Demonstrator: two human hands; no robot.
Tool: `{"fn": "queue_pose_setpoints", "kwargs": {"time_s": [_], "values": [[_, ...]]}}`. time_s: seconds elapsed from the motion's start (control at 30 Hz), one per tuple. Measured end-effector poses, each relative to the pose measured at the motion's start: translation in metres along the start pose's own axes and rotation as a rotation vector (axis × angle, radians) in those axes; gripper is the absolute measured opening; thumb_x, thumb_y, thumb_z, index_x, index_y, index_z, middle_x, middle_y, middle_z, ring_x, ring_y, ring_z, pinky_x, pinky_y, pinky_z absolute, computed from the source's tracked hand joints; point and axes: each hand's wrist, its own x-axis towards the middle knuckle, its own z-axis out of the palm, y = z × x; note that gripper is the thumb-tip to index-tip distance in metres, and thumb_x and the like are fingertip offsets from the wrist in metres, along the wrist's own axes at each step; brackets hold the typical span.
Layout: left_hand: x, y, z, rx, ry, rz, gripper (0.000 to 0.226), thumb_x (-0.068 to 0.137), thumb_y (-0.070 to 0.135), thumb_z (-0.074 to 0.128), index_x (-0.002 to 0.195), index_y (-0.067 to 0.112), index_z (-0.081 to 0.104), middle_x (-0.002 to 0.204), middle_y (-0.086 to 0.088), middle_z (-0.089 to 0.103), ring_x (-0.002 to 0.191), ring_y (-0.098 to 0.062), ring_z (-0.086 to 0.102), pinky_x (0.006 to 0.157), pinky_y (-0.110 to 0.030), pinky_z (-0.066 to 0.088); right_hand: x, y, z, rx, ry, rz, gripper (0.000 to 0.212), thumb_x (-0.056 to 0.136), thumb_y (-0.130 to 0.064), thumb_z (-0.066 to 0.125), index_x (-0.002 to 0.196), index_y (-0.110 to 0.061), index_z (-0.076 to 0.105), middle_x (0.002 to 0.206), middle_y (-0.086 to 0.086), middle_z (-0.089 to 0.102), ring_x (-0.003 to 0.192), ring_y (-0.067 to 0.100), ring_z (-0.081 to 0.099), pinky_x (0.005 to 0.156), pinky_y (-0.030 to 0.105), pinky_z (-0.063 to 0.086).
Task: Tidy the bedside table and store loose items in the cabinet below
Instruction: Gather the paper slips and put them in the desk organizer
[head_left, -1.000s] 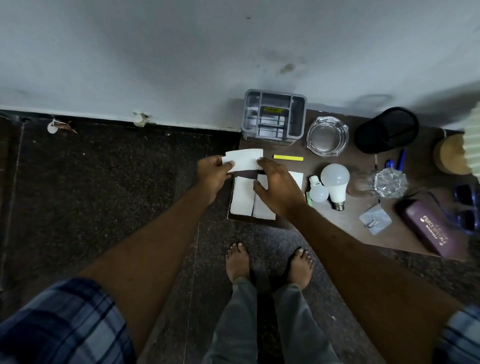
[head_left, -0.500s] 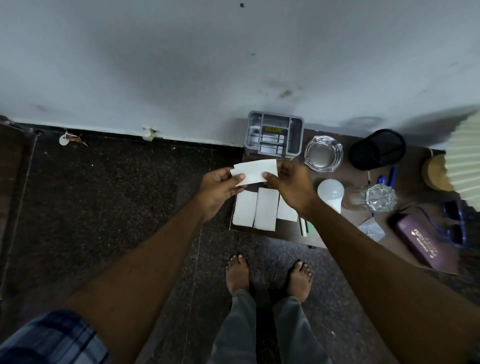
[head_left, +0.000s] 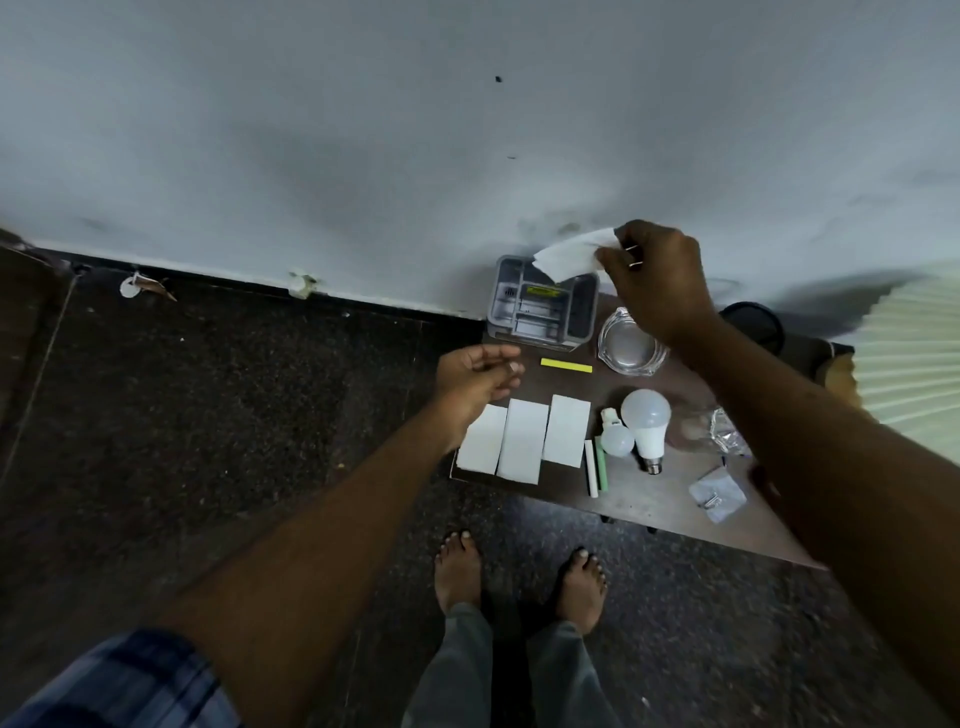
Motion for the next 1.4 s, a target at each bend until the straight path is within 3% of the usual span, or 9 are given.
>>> {"fn": "queue_pose_setpoints", "kwargs": {"time_s": [0.17,0.47,0.6,0.9,1.13,1.27,1.4], "values": [[-0.006,-0.018,-0.002,0.048,0.045,-0.029,0.024,0.090,0.000,0.068,0.113,0.004,0.071,0.100,-0.013,0.075,0.080,-0.016,0.070,0.068,-0.019,0.056,0.010,0.004,0.007,-0.147,-0.036,-0.124,0.012,0.095,-0.012,0.063,0.097,-0.003,0.069,0.093,0.018,0.071,0.086,0.037,0.065,0.075,0.041,0.052],[-0.003,-0.048,-0.026,0.254,0.184,-0.054,0.018,0.089,-0.003,0.065,0.103,0.003,0.073,0.088,-0.011,0.072,0.071,-0.016,0.063,0.060,-0.023,0.049,0.019,-0.001,0.024,-0.328,-0.110,-0.193,0.017,0.098,-0.009,0.057,0.105,0.002,0.067,0.108,0.024,0.067,0.096,0.042,0.063,0.078,0.040,0.048],[0.000,-0.064,-0.036,0.375,0.269,-0.063,0.021,0.083,-0.002,0.071,0.082,0.019,0.069,0.083,-0.001,0.070,0.082,-0.018,0.066,0.081,-0.033,0.057,0.025,-0.001,0.032,-0.409,-0.178,-0.176,0.021,0.098,-0.009,0.054,0.113,0.000,0.066,0.115,0.023,0.065,0.102,0.043,0.062,0.080,0.041,0.048],[0.001,-0.079,-0.042,0.495,0.227,-0.167,0.033,0.080,0.017,0.081,0.105,0.015,0.060,0.106,-0.005,0.068,0.098,-0.024,0.065,0.090,-0.040,0.055,0.033,0.001,0.055,-0.602,-0.288,-0.155,0.023,0.098,-0.013,0.057,0.116,-0.002,0.067,0.116,0.019,0.060,0.106,0.040,0.059,0.079,0.044,0.051],[0.006,-0.080,-0.037,0.557,0.237,-0.180,0.030,0.084,0.021,0.078,0.106,0.006,0.065,0.109,-0.012,0.071,0.092,-0.023,0.063,0.079,-0.031,0.049,0.039,0.005,0.062,-0.538,-0.282,-0.128,0.026,0.098,-0.013,0.057,0.121,-0.004,0.064,0.125,0.018,0.061,0.112,0.039,0.058,0.085,0.048,0.055],[0.009,-0.082,-0.038,0.586,0.261,-0.181,0.024,0.083,0.025,0.079,0.097,0.013,0.064,0.106,-0.010,0.072,0.094,-0.025,0.066,0.083,-0.037,0.055,0.033,0.007,0.060,-0.483,-0.217,-0.163,0.033,0.097,-0.015,0.060,0.129,-0.005,0.061,0.133,0.017,0.058,0.119,0.039,0.055,0.087,0.047,0.052],[0.010,-0.081,-0.038,0.562,0.272,-0.180,0.026,0.079,0.026,0.082,0.092,0.013,0.064,0.101,-0.011,0.073,0.093,-0.028,0.069,0.085,-0.044,0.058,0.010,0.008,0.060,-0.343,-0.060,-0.203,0.028,0.097,-0.017,0.060,0.125,-0.009,0.062,0.126,0.013,0.060,0.114,0.034,0.057,0.081,0.045,0.055]]}}
